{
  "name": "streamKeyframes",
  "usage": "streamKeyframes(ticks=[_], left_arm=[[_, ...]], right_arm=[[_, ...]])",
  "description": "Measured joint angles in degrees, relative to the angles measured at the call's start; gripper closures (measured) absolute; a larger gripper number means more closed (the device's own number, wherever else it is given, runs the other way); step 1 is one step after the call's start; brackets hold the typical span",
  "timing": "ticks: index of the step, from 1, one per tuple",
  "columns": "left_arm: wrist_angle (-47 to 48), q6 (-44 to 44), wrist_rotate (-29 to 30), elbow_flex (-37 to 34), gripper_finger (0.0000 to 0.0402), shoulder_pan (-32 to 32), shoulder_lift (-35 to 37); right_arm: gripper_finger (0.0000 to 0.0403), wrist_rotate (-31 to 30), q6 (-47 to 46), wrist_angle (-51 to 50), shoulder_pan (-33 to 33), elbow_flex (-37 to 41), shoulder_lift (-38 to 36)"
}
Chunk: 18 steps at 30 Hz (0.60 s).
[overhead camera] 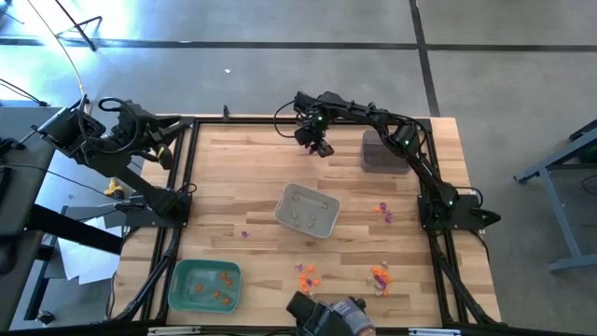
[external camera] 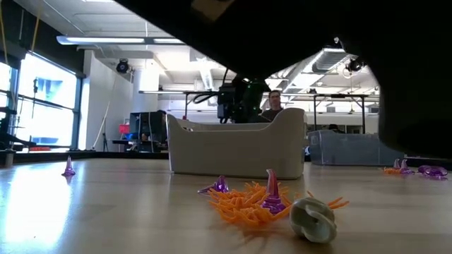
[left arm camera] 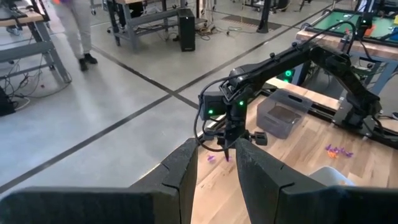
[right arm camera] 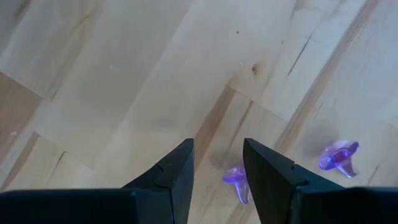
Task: Sort Halloween decoration
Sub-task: Put the violet witch hat toy into the black bin
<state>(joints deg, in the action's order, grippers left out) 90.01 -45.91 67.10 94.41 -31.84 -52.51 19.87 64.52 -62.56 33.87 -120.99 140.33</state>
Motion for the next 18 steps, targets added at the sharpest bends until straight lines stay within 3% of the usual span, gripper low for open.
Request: streamKeyframes(ticks=[18], left_arm=[[0.0, -1.9, 0.8, 0.0, 0.0305, 0.0, -0.5]], right_arm=[[0.027, -1.9, -1.4, 0.9, 0.6, 0.0, 0.0]])
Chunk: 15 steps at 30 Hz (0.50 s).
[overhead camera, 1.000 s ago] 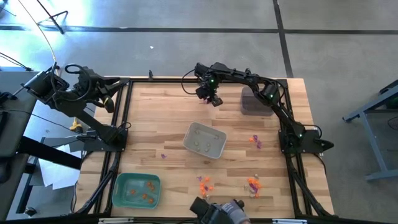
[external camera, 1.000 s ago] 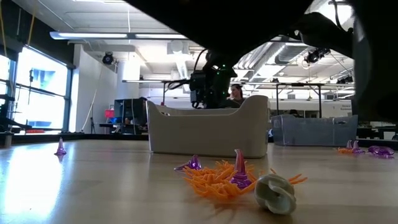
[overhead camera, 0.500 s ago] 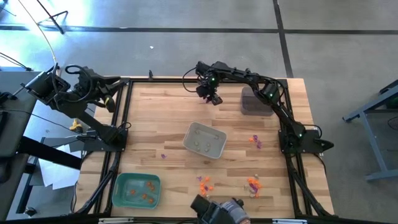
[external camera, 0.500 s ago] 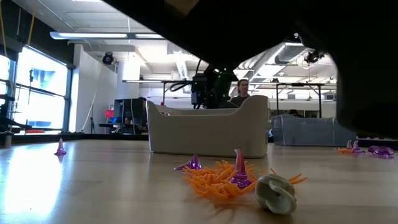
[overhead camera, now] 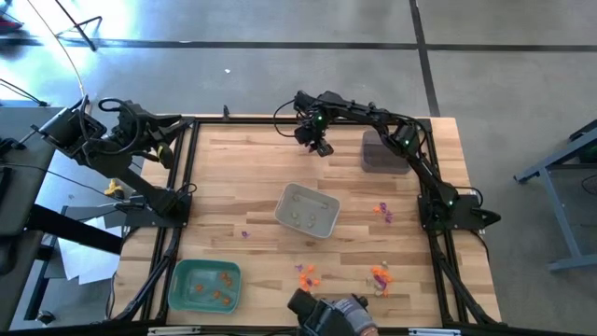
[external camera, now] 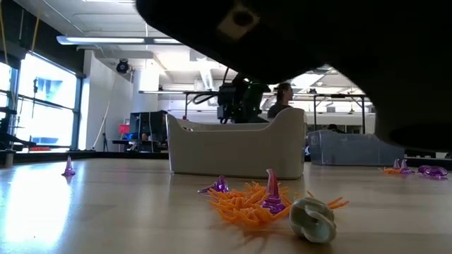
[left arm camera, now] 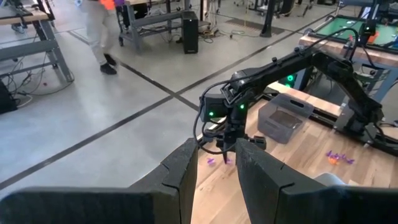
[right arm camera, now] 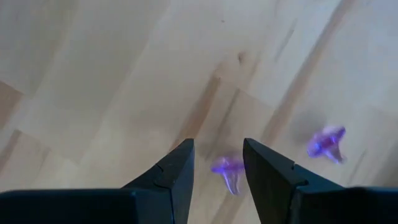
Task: Sort Halloween decoration
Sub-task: Put the violet witch hat toy into the black bin
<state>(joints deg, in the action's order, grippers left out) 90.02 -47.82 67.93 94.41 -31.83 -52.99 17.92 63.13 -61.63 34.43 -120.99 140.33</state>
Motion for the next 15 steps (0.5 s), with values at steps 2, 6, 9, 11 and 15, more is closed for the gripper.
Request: streamKeyframes(ticks=[2, 6, 9, 11, 15], left_arm=[[0.0, -0.1, 0.1, 0.0, 0.0305, 0.0, -0.2], [0.0, -0.1, 0.1, 0.0, 0.0305, 0.0, -0.6], [0.0, -0.2, 0.3, 0.0, 0.0305, 0.0, -1.1], [0.0, -0.2, 0.3, 0.0, 0.0305, 0.0, -1.4], [0.0, -0.3, 0.3, 0.0, 0.0305, 0.0, -2.0]], right_arm=[[0.027, -1.6, -0.1, -0.2, 0.2, 0.0, 0.0], [0.027, -1.2, -0.1, -0.2, 1.0, 0.0, 0.0], [0.027, -1.2, -0.2, -0.2, 1.6, 0.0, 0.0], [0.027, -1.2, -0.2, -0.3, 2.0, 0.0, 0.0], [0.027, -0.8, -0.2, -0.3, 2.5, 0.0, 0.0]])
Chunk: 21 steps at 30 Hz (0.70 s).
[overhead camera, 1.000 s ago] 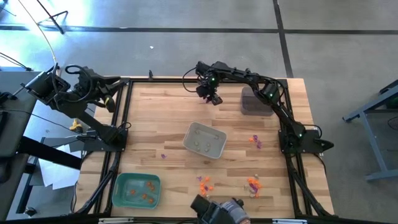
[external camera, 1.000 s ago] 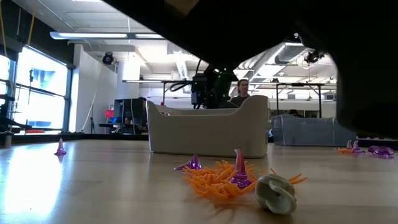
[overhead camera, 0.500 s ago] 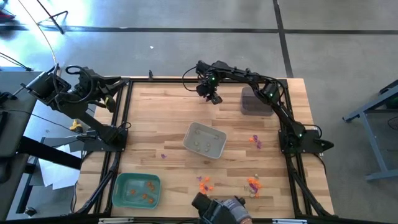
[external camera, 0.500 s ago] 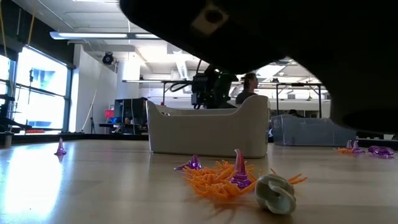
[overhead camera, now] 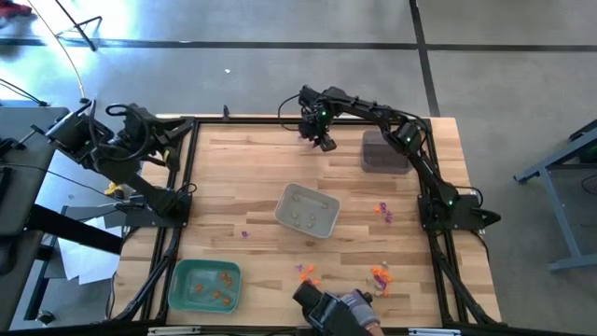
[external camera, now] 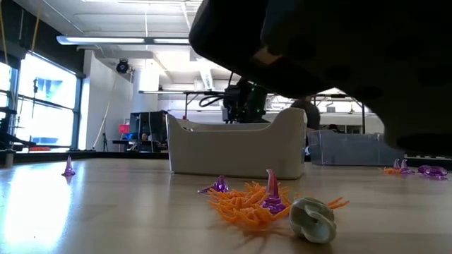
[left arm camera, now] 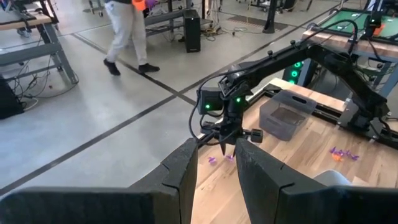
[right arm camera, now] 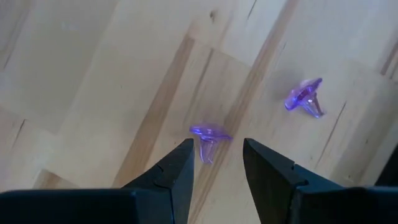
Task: Sort Halloween decoration
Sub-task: Put the violet witch hat toy into the black bin
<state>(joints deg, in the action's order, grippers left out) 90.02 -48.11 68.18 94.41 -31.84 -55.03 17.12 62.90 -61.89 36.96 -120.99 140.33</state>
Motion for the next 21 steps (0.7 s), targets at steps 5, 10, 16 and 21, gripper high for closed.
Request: streamKeyframes(ticks=[5, 10, 16, 21], left_arm=[[0.0, -1.2, 0.0, 0.0, 0.0305, 0.0, -0.6], [0.0, -1.3, 0.0, 0.0, 0.0305, 0.0, -1.2], [0.0, -1.4, 0.0, 0.0, 0.0305, 0.0, -1.3], [0.0, -1.3, 0.4, 0.0, 0.0305, 0.0, -1.3]], right_arm=[[0.027, 2.4, -0.9, -0.3, 0.1, 0.0, 0.7], [0.027, 3.7, -1.8, 1.0, 0.2, 2.4, 1.5], [0.0287, 2.9, -2.8, 1.9, -0.1, 2.6, 1.6], [0.0341, 2.6, -4.9, 2.0, -0.1, 2.7, 1.7]])
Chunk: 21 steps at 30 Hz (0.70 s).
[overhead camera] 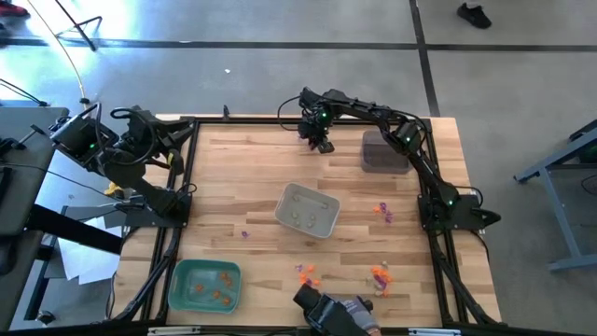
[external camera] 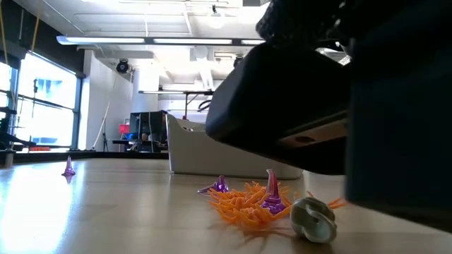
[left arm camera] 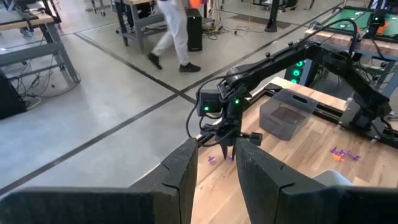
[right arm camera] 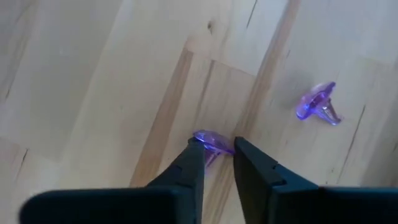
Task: Sort Halloween decoration
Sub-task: Put the violet witch hat toy into the black bin
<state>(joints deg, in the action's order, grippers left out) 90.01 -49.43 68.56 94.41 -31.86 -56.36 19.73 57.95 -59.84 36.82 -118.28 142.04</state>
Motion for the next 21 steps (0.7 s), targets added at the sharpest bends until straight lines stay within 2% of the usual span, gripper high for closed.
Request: streamKeyframes(ticks=[6, 21], left_arm=[[0.0, 0.0, 1.4, 0.0, 0.0305, 0.0, 0.0], [0.0, 0.1, 1.6, 0.0, 0.0305, 0.0, 0.0]], right_arm=[[0.0388, 0.9, -2.6, -0.4, -0.1, 0.1, 0.0], [0.0403, 0.2, -7.1, -1.4, -0.1, 0.2, -0.2]])
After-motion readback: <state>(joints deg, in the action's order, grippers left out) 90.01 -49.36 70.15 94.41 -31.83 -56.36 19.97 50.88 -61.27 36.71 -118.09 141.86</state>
